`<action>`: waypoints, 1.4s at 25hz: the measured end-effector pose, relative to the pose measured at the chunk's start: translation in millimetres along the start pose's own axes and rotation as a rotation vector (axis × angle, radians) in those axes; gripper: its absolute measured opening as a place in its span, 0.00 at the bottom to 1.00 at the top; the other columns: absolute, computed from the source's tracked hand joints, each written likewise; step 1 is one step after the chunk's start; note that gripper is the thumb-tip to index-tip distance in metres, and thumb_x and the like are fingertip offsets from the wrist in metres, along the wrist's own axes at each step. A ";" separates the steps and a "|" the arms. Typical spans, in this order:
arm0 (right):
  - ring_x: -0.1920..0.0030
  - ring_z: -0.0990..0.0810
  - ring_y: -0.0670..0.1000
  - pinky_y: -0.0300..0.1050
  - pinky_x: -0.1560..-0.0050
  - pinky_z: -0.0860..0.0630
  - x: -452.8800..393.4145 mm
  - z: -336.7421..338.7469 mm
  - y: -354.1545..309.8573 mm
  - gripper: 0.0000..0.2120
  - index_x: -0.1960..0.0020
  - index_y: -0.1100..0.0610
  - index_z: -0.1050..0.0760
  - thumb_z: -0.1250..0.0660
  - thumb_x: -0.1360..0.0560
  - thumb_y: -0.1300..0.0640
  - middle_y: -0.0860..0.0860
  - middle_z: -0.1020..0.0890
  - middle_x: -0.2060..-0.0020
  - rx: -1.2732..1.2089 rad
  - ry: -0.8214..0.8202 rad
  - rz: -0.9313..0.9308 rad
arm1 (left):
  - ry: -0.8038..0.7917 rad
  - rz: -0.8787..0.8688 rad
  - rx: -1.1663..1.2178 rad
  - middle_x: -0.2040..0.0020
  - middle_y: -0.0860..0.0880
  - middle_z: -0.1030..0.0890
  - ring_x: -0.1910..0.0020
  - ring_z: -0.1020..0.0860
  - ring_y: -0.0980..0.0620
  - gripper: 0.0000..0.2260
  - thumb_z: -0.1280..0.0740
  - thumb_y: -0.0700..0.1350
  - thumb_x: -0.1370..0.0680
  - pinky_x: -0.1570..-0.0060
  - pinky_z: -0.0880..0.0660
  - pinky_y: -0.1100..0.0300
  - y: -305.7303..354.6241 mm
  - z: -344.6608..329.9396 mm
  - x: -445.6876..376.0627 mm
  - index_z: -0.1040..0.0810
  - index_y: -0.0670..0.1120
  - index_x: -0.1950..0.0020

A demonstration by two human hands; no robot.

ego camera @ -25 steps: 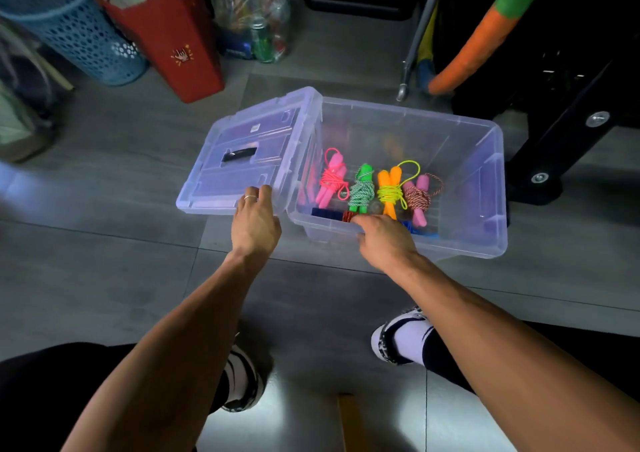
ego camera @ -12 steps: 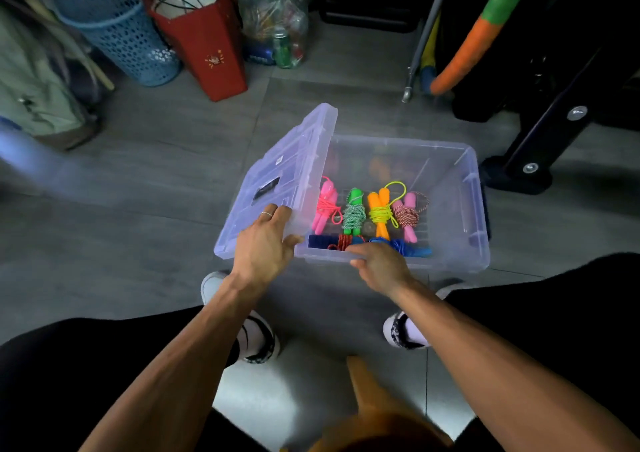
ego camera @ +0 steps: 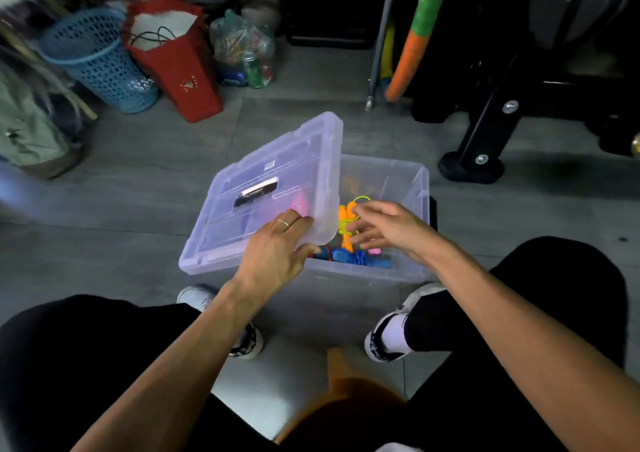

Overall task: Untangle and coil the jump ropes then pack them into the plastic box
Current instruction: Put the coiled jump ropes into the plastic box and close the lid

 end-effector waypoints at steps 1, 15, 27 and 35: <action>0.53 0.15 0.56 0.47 0.52 0.18 6.1 2.3 0.4 0.14 0.39 0.54 0.27 0.37 0.20 0.48 0.56 0.16 0.49 -0.044 0.007 0.005 | -0.012 -0.056 0.018 0.53 0.45 0.21 0.60 0.22 0.42 0.16 0.34 0.52 0.27 0.65 0.25 0.56 14.3 -7.0 -4.7 0.23 0.44 0.44; 0.57 0.19 0.51 0.49 0.54 0.21 20.1 135.3 92.7 0.24 0.42 0.51 0.24 0.30 0.38 0.51 0.52 0.16 0.51 -0.090 0.561 -0.120 | -0.536 0.173 -0.148 0.38 0.46 0.27 0.38 0.28 0.44 0.20 0.31 0.45 0.24 0.45 0.29 0.53 24.3 -117.5 -15.5 0.28 0.48 0.33; 0.34 0.27 0.61 0.49 0.39 0.30 -5.3 149.9 155.6 0.32 0.30 0.63 0.36 0.35 0.24 0.42 0.61 0.30 0.31 0.060 0.674 -0.349 | -0.507 0.349 0.093 0.27 0.43 0.36 0.32 0.32 0.42 0.19 0.32 0.37 0.26 0.35 0.33 0.56 29.6 -155.0 4.7 0.21 0.49 0.36; 0.32 0.31 0.64 0.53 0.38 0.32 -13.3 140.1 163.6 0.35 0.25 0.62 0.46 0.40 0.21 0.41 0.63 0.38 0.28 0.094 0.635 -0.428 | -0.521 0.380 0.213 0.26 0.46 0.35 0.31 0.30 0.45 0.21 0.30 0.40 0.26 0.36 0.32 0.59 9.3 -151.5 11.3 0.24 0.50 0.33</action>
Point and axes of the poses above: each hand's wrist, its own x-axis away from the middle knuckle, its own z-axis out of the back of the hand, y = z × x, the point moved 10 cm from there along -x, towards the middle knuckle
